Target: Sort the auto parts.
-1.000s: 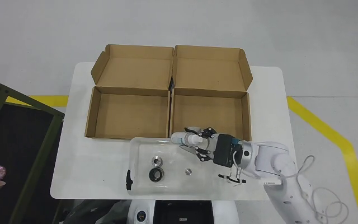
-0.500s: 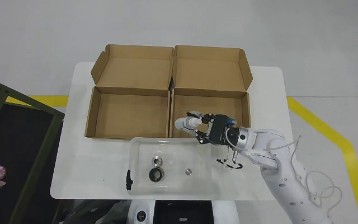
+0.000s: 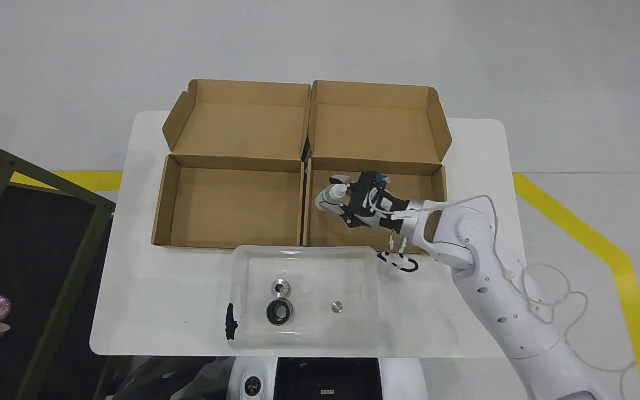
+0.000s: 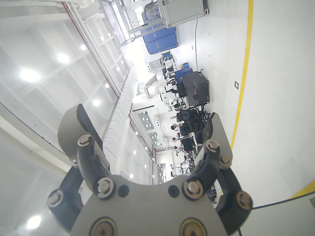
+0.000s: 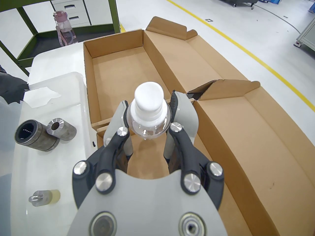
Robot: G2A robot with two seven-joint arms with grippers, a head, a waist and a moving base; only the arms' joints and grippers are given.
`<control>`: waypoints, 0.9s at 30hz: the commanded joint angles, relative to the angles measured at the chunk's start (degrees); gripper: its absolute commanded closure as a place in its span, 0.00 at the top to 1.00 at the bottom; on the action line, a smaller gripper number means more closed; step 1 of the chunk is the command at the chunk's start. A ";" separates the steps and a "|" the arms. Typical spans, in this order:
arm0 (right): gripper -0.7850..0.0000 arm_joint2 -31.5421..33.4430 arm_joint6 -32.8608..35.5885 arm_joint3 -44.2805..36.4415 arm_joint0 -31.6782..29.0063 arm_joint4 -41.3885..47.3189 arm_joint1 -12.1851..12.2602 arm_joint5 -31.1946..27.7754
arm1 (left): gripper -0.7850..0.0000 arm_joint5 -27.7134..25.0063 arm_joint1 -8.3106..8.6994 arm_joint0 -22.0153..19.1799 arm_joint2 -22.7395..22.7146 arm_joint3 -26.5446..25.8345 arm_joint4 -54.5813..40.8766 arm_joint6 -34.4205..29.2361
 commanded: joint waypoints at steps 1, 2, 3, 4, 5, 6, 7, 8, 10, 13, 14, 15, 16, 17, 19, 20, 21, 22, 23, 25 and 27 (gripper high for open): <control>0.00 -0.98 0.16 1.57 1.03 -0.08 -0.26 0.27 | 1.00 0.00 0.00 0.00 0.00 0.00 0.00 0.00; 0.00 -1.47 0.38 2.12 1.51 -0.31 -0.39 0.38 | 1.00 0.00 0.00 0.00 0.00 0.00 0.00 0.00; 0.00 -1.92 0.37 2.69 1.86 -0.23 -0.52 0.51 | 1.00 0.00 0.00 0.00 0.00 0.00 0.00 0.00; 0.00 -2.32 0.81 3.26 2.26 -0.59 -0.62 0.82 | 1.00 0.00 0.00 0.00 0.00 0.00 0.00 0.00; 0.00 -2.65 0.94 3.76 2.55 -0.70 -0.74 1.29 | 1.00 0.00 0.00 0.00 0.00 0.00 0.00 0.00; 0.00 -2.93 0.85 4.39 2.81 -0.80 -0.85 1.74 | 1.00 0.00 0.00 0.00 0.00 0.00 0.00 0.00; 0.00 -3.23 0.93 4.97 3.12 -1.24 -0.94 2.15 | 1.00 0.00 0.00 0.00 0.00 0.00 0.00 0.00; 0.00 -3.52 0.97 5.44 3.42 -1.61 -1.04 2.50 | 1.00 0.00 0.00 0.00 0.00 0.00 0.00 0.00; 0.00 -4.12 1.11 6.40 3.92 -2.28 -1.23 3.07 | 1.00 0.00 0.00 0.00 0.00 0.00 0.00 0.00; 0.00 -4.96 1.54 7.75 4.69 -3.01 -1.52 3.89 | 1.00 0.00 0.00 0.00 0.00 0.00 0.00 0.00; 0.00 -5.23 1.69 8.37 4.93 -3.26 -1.62 4.19 | 1.00 0.00 0.00 0.00 0.00 0.00 0.00 0.00; 0.00 -5.50 1.76 8.97 5.19 -3.49 -1.72 4.50 | 1.00 0.00 0.00 0.00 0.00 0.00 0.00 0.00; 0.00 -5.78 1.77 9.53 5.46 -3.59 -1.84 4.72 | 1.00 0.00 0.00 0.00 0.00 0.00 0.00 0.00; 0.00 -6.05 1.84 10.07 5.76 -3.82 -1.95 4.94 | 1.00 0.00 0.00 0.00 0.00 0.00 0.00 0.00; 0.00 -6.50 1.72 11.04 6.26 -3.92 -2.17 5.33 | 1.00 0.00 0.00 0.00 0.00 0.00 0.00 0.00; 0.00 -6.70 1.85 11.41 6.51 -4.11 -2.26 5.58 | 1.00 0.00 0.00 0.00 0.00 0.00 0.00 0.00; 0.00 -6.90 1.96 11.75 6.71 -4.19 -2.36 5.76 | 1.00 0.00 0.00 0.00 0.00 0.00 0.00 0.00; 0.00 -7.01 1.95 12.18 6.85 -4.17 -2.45 6.05 | 1.00 0.00 0.00 0.00 0.00 0.00 0.00 0.00; 0.00 -7.14 2.04 12.55 7.01 -4.36 -2.53 6.34 | 1.00 0.00 0.00 0.00 0.00 0.00 0.00 0.00; 0.11 -7.40 1.89 13.18 7.23 -4.55 -2.67 6.55 | 1.00 0.00 0.00 0.00 0.00 0.00 0.00 0.00; 0.32 -7.59 2.01 13.54 7.46 -4.83 -2.78 6.74 | 1.00 0.00 0.00 0.00 0.00 0.00 0.00 0.00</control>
